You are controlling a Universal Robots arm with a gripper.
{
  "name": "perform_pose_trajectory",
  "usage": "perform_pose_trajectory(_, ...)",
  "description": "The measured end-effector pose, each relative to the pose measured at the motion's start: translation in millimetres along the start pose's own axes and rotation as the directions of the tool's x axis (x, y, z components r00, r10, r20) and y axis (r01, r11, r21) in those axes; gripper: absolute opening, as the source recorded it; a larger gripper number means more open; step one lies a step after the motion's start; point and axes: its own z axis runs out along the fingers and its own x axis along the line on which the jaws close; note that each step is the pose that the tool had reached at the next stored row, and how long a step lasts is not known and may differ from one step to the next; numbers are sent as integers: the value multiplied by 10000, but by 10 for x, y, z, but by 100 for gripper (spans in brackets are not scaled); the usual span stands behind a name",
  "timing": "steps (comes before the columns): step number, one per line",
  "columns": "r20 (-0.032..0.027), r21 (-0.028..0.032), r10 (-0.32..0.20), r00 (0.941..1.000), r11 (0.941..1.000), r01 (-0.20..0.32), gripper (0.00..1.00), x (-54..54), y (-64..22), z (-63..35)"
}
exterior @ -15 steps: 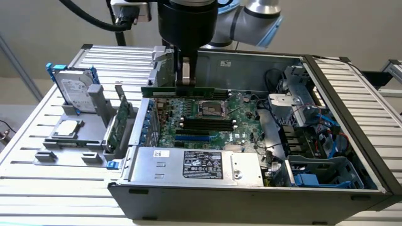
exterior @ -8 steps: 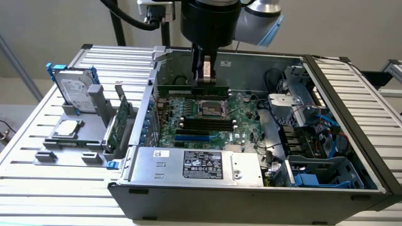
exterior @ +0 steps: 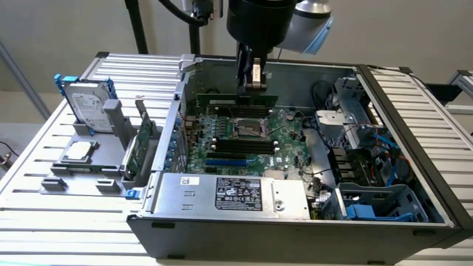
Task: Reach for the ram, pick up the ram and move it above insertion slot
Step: 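Pick up the ram and move it above insertion slot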
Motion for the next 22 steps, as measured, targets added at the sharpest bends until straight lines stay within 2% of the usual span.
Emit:
perform_pose_trajectory(5, -89, -1, 44, 10000, 10000, -44, 14, -74, -74, 12)
perform_pose_trajectory(15, -124, 49, 464, 9988, 9989, -463, 14, -138, -187, 35)
perform_pose_trajectory(19, -206, 71, 531, 9984, 9986, -530, 14, -194, -205, 52)
perform_pose_trajectory(22, -282, 121, 547, 9981, 9984, -544, 14, -256, -215, 67)
